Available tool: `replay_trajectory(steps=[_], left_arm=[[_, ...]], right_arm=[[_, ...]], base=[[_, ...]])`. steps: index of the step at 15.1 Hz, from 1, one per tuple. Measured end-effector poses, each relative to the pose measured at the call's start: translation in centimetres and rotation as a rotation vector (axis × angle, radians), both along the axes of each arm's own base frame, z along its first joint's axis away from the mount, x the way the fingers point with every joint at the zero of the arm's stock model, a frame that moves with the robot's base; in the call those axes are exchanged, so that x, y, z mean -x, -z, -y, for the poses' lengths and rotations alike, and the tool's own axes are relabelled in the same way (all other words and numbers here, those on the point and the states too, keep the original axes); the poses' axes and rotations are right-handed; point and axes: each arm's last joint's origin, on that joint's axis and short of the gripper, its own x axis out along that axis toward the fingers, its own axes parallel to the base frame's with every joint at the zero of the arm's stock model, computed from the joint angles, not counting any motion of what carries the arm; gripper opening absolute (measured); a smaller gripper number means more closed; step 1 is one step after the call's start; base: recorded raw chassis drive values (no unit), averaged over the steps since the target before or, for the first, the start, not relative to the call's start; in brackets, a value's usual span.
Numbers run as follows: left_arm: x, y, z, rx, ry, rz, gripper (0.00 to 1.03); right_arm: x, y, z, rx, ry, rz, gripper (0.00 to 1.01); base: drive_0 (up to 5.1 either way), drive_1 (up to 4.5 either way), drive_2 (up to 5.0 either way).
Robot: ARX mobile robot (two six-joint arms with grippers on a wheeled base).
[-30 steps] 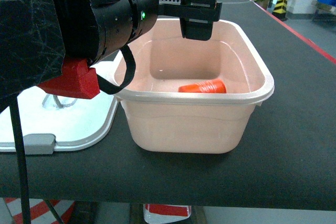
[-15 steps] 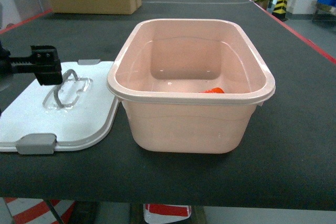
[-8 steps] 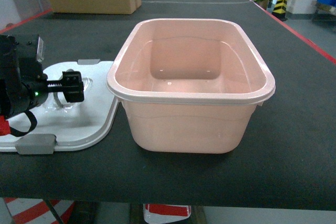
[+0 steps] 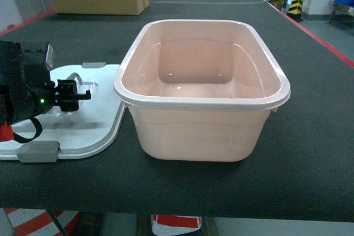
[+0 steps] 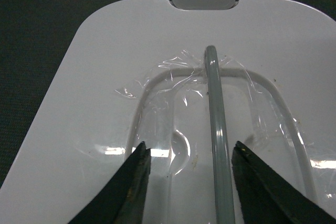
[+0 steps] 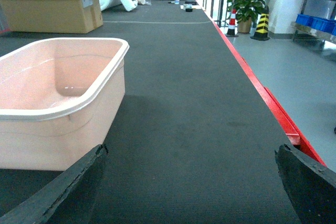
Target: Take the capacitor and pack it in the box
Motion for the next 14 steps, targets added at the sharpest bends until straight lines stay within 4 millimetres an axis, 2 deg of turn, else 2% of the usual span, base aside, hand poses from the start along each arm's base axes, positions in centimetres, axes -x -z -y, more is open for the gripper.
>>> replay_trajectory(steps=[4,9,10,11,12,13,14], left_arm=[[-0.1,-0.1,0.1,-0.006,0.012,0.001,0.02],[0.0,-0.3,0.0,-0.011,0.01,0.005,0.02],[0.2,-0.6,-0.4,-0.013,-0.007,-0.005,0.02],[0.4,-1.9,-1.1,-0.022,-0.044,-0.018,0.02],[1.2,-9.0,-2.9,-0.021,-0.11,0.075,0.02],[2.3,-16.9,-3.3,-0.041,-0.172,0.218,0.02],[3.1,-20.2,-2.6,-0.041,-0.186,0.274,0.02]], right_arm=[[0.0,0.0,0.0,0.0,0.0,0.0,0.98],[0.0,0.0,0.0,0.0,0.0,0.0,0.98],[0.0,0.0,0.0,0.0,0.0,0.0,0.98],[0.0,0.0,0.0,0.0,0.0,0.0,0.98],[0.0,0.0,0.0,0.0,0.0,0.0,0.98],[0.0,0.0,0.0,0.0,0.0,0.0,0.98],[0.0,0.0,0.0,0.0,0.0,0.0,0.98]], base=[[0.0,0.0,0.0],[0.0,0.0,0.0],[0.0,0.0,0.0],[0.0,0.0,0.0],[0.0,0.0,0.0],[0.0,0.0,0.0],[0.0,0.0,0.0]])
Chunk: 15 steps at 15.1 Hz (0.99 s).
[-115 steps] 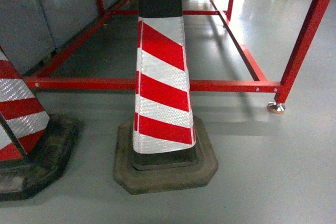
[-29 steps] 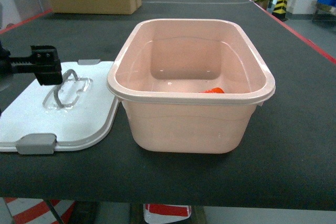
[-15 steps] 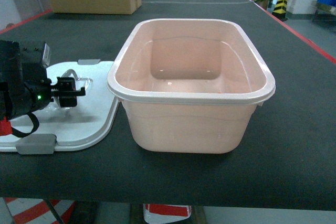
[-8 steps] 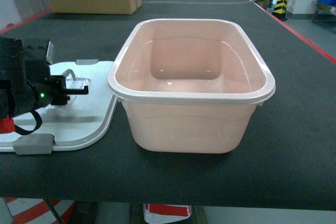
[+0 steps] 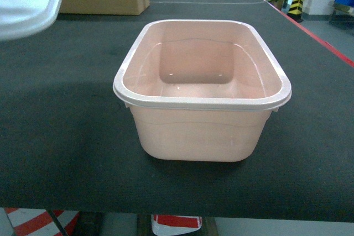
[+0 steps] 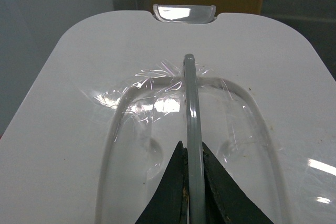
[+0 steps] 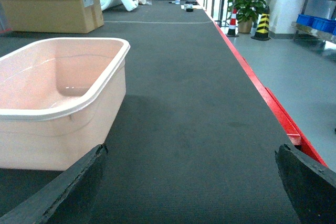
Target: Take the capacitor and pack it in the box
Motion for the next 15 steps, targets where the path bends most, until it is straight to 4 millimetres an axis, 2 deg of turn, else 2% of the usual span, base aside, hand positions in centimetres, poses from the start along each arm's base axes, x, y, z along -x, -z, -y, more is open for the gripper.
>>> replay_trajectory(steps=[1,2,3,7,9,10,12,15], left_arm=[[0.8,-2.3,1.3,-0.004,0.01,0.044,0.02],[1.6,-3.7,3.3,-0.002,0.052,0.064,0.02],[1.8,-4.1,5.5,0.004,0.092,0.067,0.02],[1.8,-2.6,16.9,0.048,0.265,0.032,0.02],[2.1,-1.0,22.8,0.068,0.329,-0.019,0.02],[2.4,-0.1,24.9,0.063,0.347,-0.052,0.02],[2.6,1.3,27.8,0.068,0.345,-0.096,0.02],[1.6,2.3,28.9,0.079,0.286,-0.103,0.02]], right_arm=[[0.0,0.0,0.0,0.0,0.0,0.0,0.98],[0.0,0.0,0.0,0.0,0.0,0.0,0.98],[0.0,0.0,0.0,0.0,0.0,0.0,0.98],[0.0,0.0,0.0,0.0,0.0,0.0,0.98],[0.0,0.0,0.0,0.0,0.0,0.0,0.98],[0.0,0.0,0.0,0.0,0.0,0.0,0.98],[0.0,0.0,0.0,0.0,0.0,0.0,0.98],[0.0,0.0,0.0,0.0,0.0,0.0,0.98]], base=[[0.0,0.0,0.0],[0.0,0.0,0.0],[0.0,0.0,0.0],[0.0,0.0,0.0],[0.0,0.0,0.0],[0.0,0.0,0.0],[0.0,0.0,0.0],[0.0,0.0,0.0]])
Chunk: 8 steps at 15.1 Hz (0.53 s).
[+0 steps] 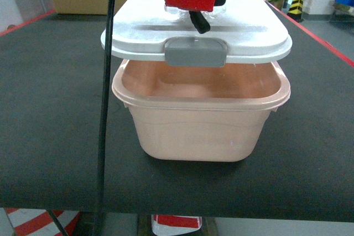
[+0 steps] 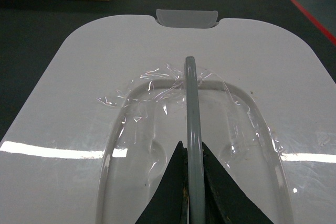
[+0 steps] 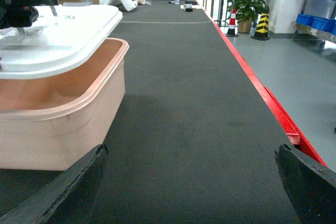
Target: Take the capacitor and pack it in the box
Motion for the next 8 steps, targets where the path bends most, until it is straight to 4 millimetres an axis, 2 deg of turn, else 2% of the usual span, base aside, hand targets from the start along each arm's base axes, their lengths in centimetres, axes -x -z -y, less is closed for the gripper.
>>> replay_trajectory(steps=[3,8], left_arm=[[-0.5,2.2,0.6,-0.007,-0.008,-0.05,0.02],[-0.7,4.0,1.1,-0.025,-0.005,-0.086,0.02]], right_arm=[[0.0,0.0,0.0,0.0,0.0,0.0,0.98],[0.0,0.0,0.0,0.0,0.0,0.0,0.98]], base=[[0.0,0.0,0.0],[0.0,0.0,0.0]])
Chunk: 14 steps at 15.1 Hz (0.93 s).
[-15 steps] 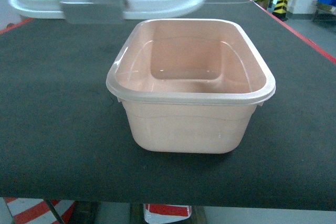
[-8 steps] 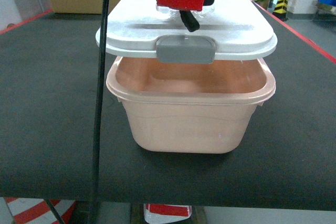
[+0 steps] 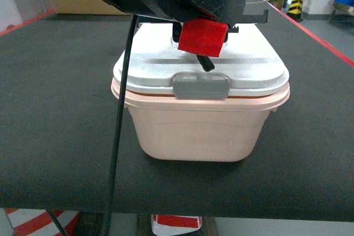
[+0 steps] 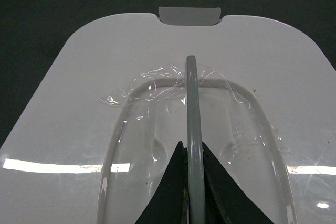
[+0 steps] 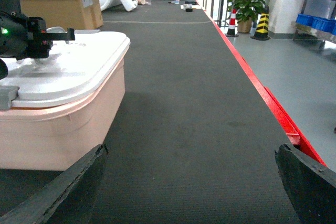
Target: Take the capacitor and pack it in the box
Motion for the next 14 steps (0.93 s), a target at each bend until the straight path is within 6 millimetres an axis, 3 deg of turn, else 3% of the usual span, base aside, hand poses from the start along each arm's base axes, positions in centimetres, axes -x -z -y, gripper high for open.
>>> replay_trajectory(steps=[4,10,13,14], left_arm=[[0.0,0.1,0.1,-0.002,0.013,-0.009,0.05],[0.1,-0.1,0.1,-0.003,0.046,0.022,0.64],[0.4,-3.0,-0.2,0.006,0.058,0.123,0.97],[0.8,-4.8,-0.5,0.012,0.06,0.166,0.99]], right_arm=[[0.0,0.0,0.0,0.0,0.0,0.0,0.98],[0.0,0.0,0.0,0.0,0.0,0.0,0.98],[0.0,0.0,0.0,0.0,0.0,0.0,0.98],[0.0,0.0,0.0,0.0,0.0,0.0,0.98]], base=[[0.0,0.0,0.0],[0.0,0.0,0.0],[0.0,0.0,0.0],[0.0,0.0,0.0]])
